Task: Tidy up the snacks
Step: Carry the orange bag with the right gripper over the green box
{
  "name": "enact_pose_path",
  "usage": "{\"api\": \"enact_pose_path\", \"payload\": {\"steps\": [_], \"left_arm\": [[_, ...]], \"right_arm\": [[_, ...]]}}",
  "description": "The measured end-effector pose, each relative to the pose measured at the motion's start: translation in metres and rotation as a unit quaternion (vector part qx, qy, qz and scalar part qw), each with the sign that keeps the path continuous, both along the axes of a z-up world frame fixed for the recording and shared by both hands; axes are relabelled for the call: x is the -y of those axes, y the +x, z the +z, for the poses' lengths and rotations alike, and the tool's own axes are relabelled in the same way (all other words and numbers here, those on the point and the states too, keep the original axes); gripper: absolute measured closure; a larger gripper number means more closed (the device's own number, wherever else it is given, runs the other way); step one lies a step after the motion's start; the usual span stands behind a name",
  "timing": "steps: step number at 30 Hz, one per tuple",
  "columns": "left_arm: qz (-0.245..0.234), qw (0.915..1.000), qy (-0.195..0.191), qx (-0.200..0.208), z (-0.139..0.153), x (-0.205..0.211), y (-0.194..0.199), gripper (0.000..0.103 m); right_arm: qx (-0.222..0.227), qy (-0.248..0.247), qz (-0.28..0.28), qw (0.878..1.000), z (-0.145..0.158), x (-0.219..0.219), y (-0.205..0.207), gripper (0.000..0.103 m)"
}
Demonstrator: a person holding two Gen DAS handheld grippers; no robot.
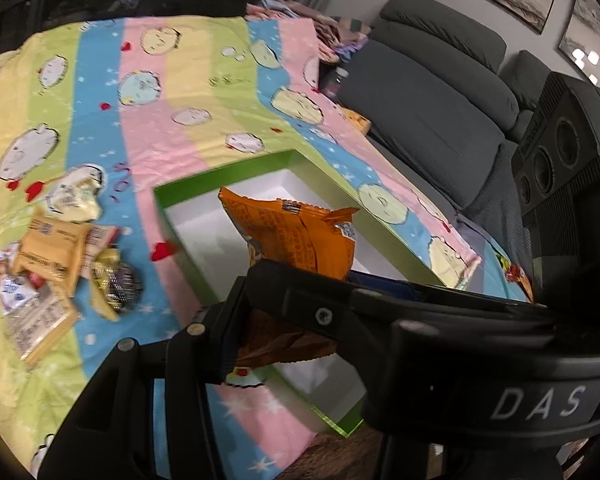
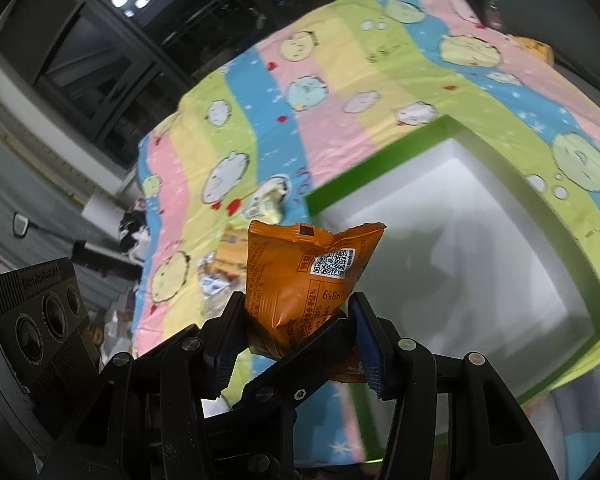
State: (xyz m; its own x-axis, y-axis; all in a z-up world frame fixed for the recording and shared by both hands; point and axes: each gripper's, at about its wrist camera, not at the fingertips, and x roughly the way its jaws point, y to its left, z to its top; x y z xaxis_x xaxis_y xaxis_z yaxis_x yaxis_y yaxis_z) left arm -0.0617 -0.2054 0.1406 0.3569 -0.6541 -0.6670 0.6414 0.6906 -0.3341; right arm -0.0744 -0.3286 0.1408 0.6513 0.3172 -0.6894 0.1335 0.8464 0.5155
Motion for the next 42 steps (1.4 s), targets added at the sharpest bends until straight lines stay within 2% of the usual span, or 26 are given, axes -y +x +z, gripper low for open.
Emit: {"api": "enact_pose_path", "payload": {"steps": [18,33,42], "left_arm": [[-0.052,0.9963,0.039,-0.057,-0.039,0.052,0.009,0.056],[-0.061,0.9939,0.053,-0.075,-0.051,0.06,0.013,0.056],[-0.063,0.9938,0.059,-0.07,-0.051,0.063,0.012,0.057]], "right_arm": [[-0.06,0.032,-0.05,0.996,-0.047,0.05,-0.002,0.049],[-0.079,0.036,-0.062,0.994,-0.058,0.059,-0.001,0.049],[-0.084,0.03,-0.064,0.994,-0.06,0.058,0.001,0.049]]}}
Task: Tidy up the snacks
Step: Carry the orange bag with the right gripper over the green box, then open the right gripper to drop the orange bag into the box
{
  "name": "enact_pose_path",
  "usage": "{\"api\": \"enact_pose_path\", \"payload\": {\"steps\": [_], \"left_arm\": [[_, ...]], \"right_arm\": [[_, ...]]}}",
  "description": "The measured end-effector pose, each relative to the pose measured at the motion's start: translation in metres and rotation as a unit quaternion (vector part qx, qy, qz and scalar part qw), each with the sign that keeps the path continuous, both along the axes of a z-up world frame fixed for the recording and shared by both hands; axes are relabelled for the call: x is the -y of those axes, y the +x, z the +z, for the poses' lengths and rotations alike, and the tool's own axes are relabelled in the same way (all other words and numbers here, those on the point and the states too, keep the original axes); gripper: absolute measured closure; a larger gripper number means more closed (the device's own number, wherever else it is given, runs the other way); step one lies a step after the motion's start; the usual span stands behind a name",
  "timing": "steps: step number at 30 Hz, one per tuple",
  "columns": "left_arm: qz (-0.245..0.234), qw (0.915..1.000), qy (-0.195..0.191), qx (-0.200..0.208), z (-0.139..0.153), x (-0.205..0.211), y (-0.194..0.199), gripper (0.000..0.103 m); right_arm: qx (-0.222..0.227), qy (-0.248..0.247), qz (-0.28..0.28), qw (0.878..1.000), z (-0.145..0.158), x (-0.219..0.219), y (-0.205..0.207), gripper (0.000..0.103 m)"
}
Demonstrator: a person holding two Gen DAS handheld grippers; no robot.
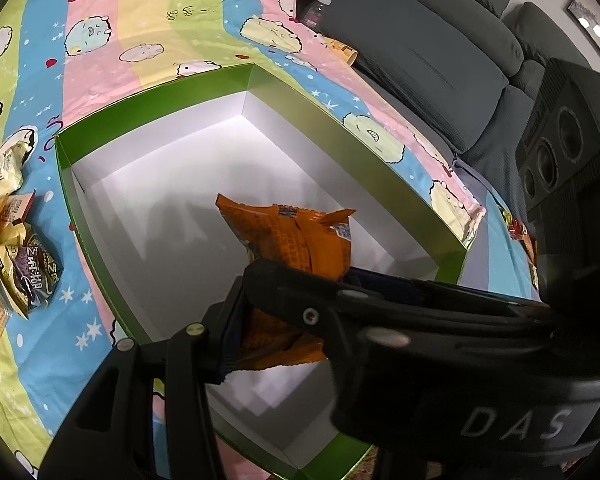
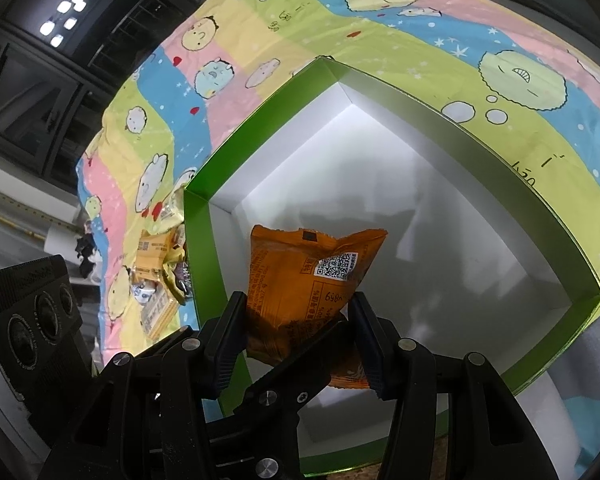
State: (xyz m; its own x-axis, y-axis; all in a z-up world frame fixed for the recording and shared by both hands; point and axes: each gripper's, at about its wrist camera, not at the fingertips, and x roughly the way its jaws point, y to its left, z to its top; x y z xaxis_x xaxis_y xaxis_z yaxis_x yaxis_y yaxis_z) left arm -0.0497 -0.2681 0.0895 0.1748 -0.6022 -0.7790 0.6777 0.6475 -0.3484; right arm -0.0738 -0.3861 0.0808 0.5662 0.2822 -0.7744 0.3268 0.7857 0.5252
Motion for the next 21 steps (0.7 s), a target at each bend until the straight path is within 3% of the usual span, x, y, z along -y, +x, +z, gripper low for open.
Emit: {"api": "enact_pose_path", "payload": {"steps": [4,9,14,21], "left_arm": [[0.001,1.0,0.002,0.0,0.0,0.0,0.0,0.055],[0.004,1.0,-0.001,0.008,0.006,-0.002,-0.003,0.044],[0.007,0.9993,-0.003,0.037,0.017,-0.01,-0.008,0.032],[0.023,0.9985,-0.027,0.042,0.033,-0.033,-0.007,0.027]], "right_arm": [[-0.001,-0.006,-0.002,1.0,0.001,-0.002,0.0,0.049],[0.005,-0.03,-0.01,0.999,0.01,-0.003,-0.005,0.048],[0.019,-0.048,-0.015,0.999,0.021,-0.006,-0.012,0.038],[0.052,-0.055,-0.023,0.997,0.039,-0.009,-0.024,0.026]]}}
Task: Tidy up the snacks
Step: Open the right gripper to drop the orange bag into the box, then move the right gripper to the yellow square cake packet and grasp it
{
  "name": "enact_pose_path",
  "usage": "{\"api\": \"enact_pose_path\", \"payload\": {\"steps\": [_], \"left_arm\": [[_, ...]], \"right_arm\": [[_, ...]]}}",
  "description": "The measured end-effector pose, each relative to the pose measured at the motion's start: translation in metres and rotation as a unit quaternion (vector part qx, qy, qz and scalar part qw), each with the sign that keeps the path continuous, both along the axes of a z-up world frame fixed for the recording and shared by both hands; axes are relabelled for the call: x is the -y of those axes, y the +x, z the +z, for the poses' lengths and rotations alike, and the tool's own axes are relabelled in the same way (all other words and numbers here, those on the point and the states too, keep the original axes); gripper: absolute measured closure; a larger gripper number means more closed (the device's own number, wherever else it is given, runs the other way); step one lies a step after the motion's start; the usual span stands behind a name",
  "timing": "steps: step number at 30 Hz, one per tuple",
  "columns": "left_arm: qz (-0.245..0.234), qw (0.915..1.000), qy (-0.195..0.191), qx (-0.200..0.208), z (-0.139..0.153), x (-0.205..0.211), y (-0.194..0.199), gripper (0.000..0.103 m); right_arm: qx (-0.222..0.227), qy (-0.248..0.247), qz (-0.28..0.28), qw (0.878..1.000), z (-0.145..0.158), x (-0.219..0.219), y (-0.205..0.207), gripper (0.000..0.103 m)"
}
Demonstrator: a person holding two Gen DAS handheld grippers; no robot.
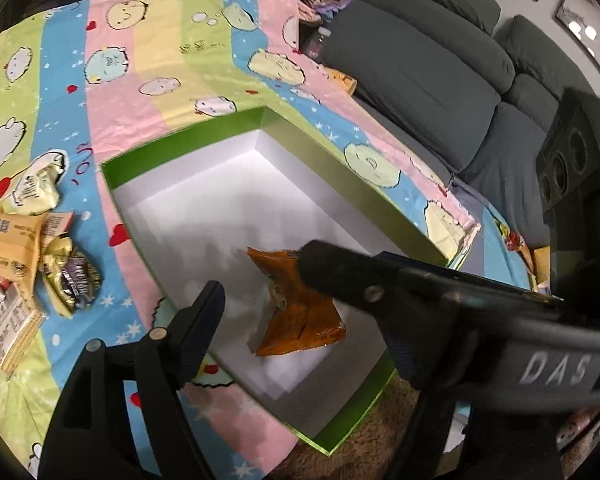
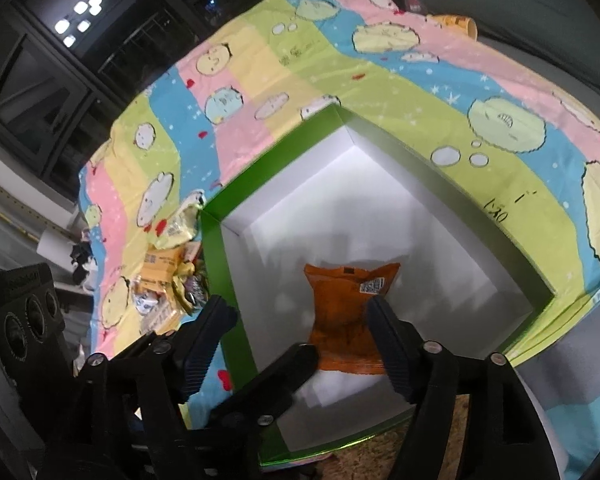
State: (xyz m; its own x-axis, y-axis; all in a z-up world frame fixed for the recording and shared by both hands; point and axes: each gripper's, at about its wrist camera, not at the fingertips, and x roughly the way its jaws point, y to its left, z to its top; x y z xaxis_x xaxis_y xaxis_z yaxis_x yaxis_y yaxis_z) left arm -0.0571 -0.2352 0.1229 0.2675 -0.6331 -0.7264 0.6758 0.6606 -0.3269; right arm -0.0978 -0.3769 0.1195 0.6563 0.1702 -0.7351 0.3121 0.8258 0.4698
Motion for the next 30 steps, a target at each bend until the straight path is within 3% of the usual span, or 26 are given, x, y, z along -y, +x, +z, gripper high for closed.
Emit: {"api": "enact_pose_path", "payload": {"steps": [4,15,17,25,30], "left_arm": [[0.025,0.9995,-0.021,0.003,0.009,-0.024,0.002,0.016],[0.145,0.9888,-0.033,0.019,0.017,-0.119,0.012,0.011],[0.176,0.9838,-0.03,0.022,0.015,-0.142,0.015,0.002],[0.291,0.9567,-0.008,0.008,-0.005,-0.229,0.029,0.001],[0.337,0.9412,0.009,-0.012,-0.021,-0.264,0.037,0.001]], "right_arm": [[0.019,-0.008,0.0,1.0,0.011,-0.007,-0.004,0.022],[0.051,-0.024,0.069,0.996,0.028,-0.063,0.013,0.01],[0.049,-0.028,0.084,0.995,0.028,-0.078,0.02,0.01],[0.032,-0.051,0.148,0.987,0.025,-0.127,0.056,0.01],[0.017,-0.045,0.188,0.981,0.029,-0.147,0.094,0.01]]}}
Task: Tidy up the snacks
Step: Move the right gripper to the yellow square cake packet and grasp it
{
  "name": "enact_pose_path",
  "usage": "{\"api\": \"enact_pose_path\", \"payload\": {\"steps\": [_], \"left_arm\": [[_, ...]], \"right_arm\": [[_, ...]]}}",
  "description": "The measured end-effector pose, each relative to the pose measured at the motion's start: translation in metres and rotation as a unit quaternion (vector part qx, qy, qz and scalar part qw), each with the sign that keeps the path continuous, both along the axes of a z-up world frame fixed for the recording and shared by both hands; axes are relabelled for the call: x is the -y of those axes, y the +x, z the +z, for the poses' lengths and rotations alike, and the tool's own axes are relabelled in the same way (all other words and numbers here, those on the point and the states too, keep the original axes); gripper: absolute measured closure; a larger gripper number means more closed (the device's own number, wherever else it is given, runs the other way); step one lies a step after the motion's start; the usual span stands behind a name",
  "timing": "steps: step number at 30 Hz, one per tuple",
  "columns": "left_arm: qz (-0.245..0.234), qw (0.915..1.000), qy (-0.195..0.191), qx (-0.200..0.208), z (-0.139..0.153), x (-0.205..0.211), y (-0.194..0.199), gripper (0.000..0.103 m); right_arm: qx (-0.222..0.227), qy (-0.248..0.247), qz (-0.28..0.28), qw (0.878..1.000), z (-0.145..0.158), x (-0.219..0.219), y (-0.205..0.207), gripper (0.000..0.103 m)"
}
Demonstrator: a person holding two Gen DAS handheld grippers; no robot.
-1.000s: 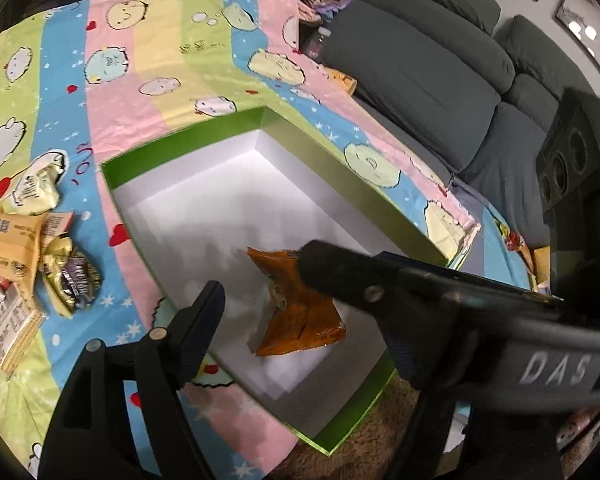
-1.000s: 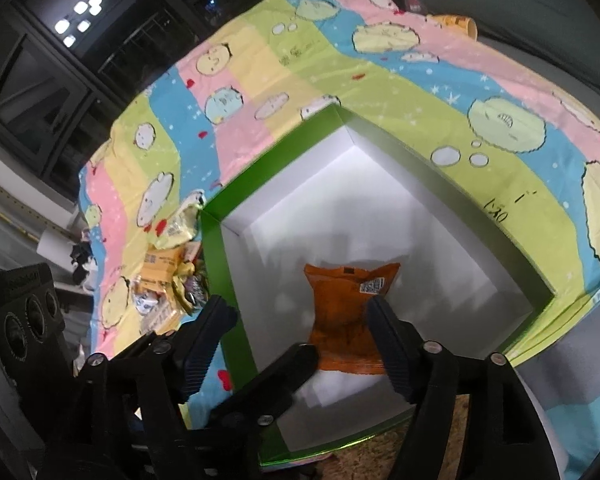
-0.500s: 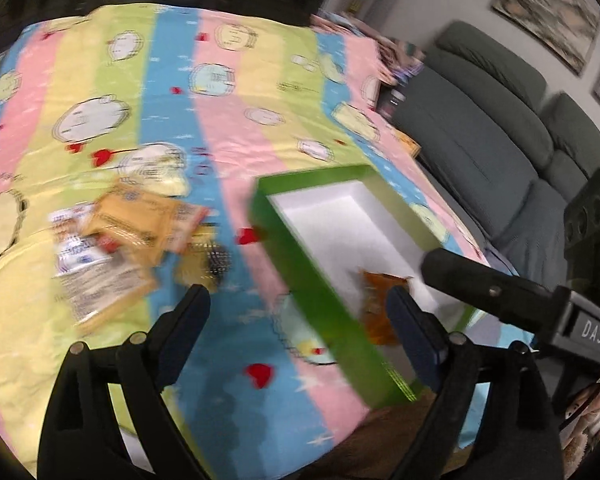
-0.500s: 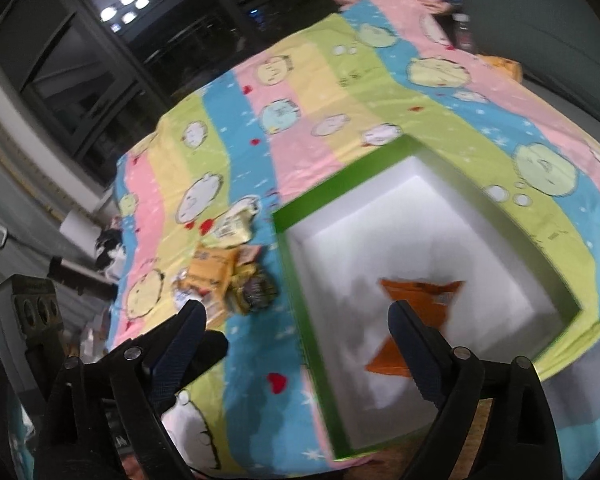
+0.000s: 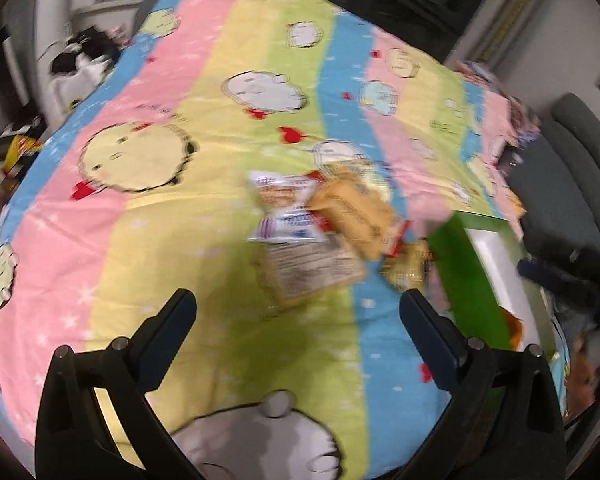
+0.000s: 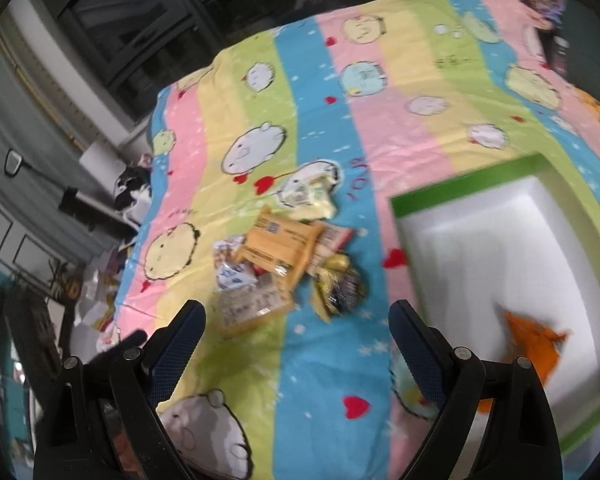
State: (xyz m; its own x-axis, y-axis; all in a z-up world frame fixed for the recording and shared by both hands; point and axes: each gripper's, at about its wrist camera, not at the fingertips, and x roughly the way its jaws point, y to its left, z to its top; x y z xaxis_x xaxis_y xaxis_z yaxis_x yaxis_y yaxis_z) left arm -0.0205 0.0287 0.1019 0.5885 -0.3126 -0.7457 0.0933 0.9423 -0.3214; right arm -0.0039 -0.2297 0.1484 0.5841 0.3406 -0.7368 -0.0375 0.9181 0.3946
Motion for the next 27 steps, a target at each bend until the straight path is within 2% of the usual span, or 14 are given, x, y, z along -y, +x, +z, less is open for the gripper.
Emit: {"api": "enact_pose_path", "payload": {"steps": [5,9,12,14,18,22,27], "left_arm": [[0.018,0.9996,-0.003,-0.021,-0.016,-0.017,0.005,0.001],[0.021,0.9993,-0.004,-0.032,-0.024,-0.021,0.009,0.001],[0.016,0.9991,-0.007,-0.038,-0.028,-0.02,0.011,0.001],[0.013,0.9991,-0.007,-0.04,-0.031,-0.02,0.014,0.001],[0.013,0.9987,-0.009,-0.048,-0.036,-0.02,0.017,0.001],[0.011,0.9985,-0.012,-0.052,-0.039,-0.022,0.016,0.001],[0.014,0.9984,-0.014,-0.054,-0.039,-0.023,0.017,0.001]], "right_arm": [[-0.042,-0.009,0.033,0.999,-0.008,-0.025,0.05,0.01],[-0.075,-0.048,0.042,0.995,-0.027,-0.051,0.087,0.01],[-0.11,-0.057,0.036,0.992,-0.046,-0.065,0.112,0.01],[-0.133,-0.061,0.006,0.989,-0.057,-0.067,0.124,0.01],[-0.149,-0.044,-0.033,0.987,-0.073,-0.071,0.137,0.01],[-0.16,-0.067,-0.059,0.983,-0.087,-0.075,0.146,0.01],[-0.161,-0.066,-0.057,0.983,-0.093,-0.076,0.148,0.01]]}}
